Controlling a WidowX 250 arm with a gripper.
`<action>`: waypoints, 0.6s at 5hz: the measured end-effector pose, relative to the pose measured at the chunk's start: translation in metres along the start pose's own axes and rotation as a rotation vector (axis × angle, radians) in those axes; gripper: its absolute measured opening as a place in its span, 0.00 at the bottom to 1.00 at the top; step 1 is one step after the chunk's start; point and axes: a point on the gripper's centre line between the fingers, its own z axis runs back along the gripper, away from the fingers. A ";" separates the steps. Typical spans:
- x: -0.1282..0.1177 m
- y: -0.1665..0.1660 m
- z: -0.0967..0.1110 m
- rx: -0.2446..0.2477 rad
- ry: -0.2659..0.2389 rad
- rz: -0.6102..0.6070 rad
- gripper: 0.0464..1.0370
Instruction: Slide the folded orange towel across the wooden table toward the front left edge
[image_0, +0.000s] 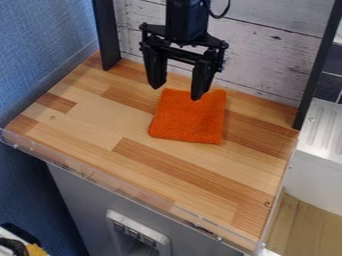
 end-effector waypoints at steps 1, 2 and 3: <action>0.001 0.000 -0.002 0.000 0.005 -0.028 0.96; 0.008 0.000 0.004 -0.001 -0.023 -0.092 0.96; 0.018 0.000 0.006 0.002 -0.049 -0.161 0.96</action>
